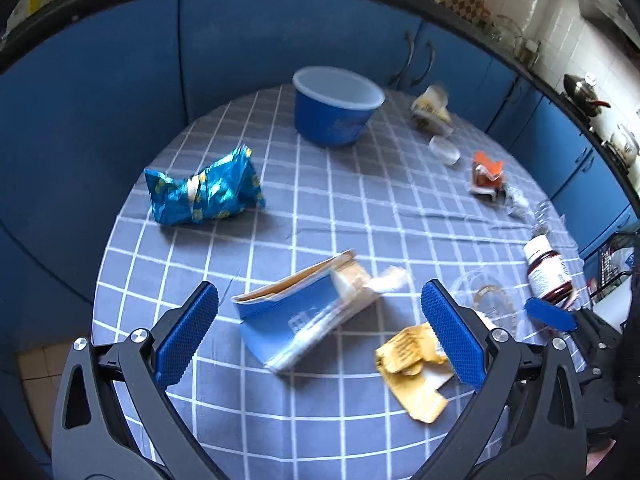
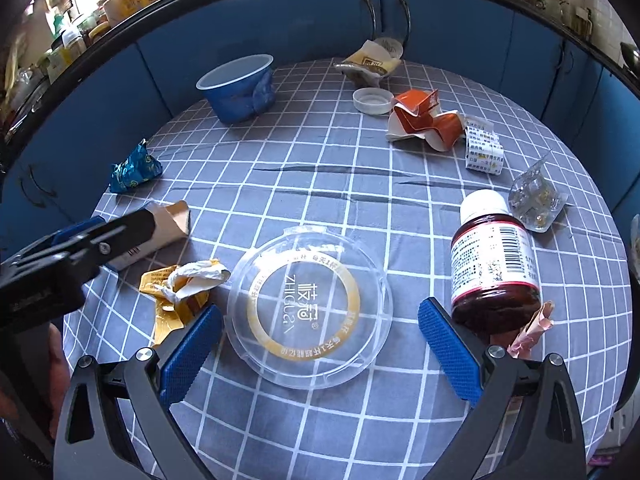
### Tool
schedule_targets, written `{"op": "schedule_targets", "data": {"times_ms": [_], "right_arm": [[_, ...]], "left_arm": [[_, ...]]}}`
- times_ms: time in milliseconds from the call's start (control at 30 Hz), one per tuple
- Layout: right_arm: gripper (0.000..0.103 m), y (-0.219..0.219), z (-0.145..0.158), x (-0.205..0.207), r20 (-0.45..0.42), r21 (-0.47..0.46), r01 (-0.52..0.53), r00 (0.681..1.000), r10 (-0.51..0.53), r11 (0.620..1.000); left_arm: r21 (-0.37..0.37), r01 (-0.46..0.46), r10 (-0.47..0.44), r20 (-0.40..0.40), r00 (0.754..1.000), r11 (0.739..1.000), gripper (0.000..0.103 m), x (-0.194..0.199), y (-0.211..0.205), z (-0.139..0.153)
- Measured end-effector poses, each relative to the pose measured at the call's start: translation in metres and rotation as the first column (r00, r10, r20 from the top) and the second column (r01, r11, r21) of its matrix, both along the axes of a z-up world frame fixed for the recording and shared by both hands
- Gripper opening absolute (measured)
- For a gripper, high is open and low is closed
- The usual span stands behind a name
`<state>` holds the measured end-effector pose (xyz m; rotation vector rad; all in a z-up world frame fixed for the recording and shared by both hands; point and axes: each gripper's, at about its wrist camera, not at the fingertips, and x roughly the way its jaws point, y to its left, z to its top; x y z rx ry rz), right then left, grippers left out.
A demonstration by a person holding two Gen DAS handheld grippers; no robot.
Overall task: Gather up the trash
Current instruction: 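Grasp the blue paper cup with the left tool while the right tool grasps the clear lid, then carry the cup and clear lid with both tools over the black bin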
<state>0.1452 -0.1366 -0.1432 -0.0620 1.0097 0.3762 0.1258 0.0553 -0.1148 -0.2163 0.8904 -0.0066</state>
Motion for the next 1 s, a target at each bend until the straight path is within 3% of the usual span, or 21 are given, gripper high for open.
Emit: {"op": "schedule_targets", "data": {"times_ms": [200,467,667,733,767,867,1000], "right_arm": [[0.096,0.001,-0.002,0.003,-0.003,-0.001,-0.003,1.000,0.003,1.000],[0.096,0.001,-0.003,0.006,0.002,0.005,-0.008,1.000,0.008,1.000],[0.096,0.002,-0.002,0.007,0.016,0.007,-0.024,1.000,0.024,1.000],[0.096,0.002,-0.003,0.007,0.022,0.009,-0.027,0.999,0.027,1.000],[0.096,0.003,-0.002,0.007,0.026,0.010,-0.029,0.999,0.028,1.000],[0.096,0.003,-0.003,0.006,0.033,0.012,-0.031,0.999,0.031,0.999],[0.096,0.003,-0.002,0.005,0.040,0.014,-0.033,0.999,0.032,0.999]], "left_arm": [[0.059,-0.014,0.015,-0.025,1.000,0.998,0.100,0.006,-0.007,-0.005],[0.045,-0.024,0.028,-0.072,0.997,0.999,0.100,0.020,0.002,-0.020],[0.159,0.046,-0.030,-0.097,0.995,0.986,0.098,0.024,-0.011,-0.026],[0.183,0.067,-0.051,-0.093,0.994,0.981,0.090,0.022,-0.010,-0.026],[0.190,0.080,-0.065,-0.081,0.995,0.979,0.080,0.019,-0.009,-0.024],[0.194,0.105,-0.094,-0.064,0.994,0.975,0.038,0.015,-0.007,-0.019],[0.178,0.130,-0.118,-0.076,0.990,0.975,0.035,0.015,-0.006,-0.017]]}}
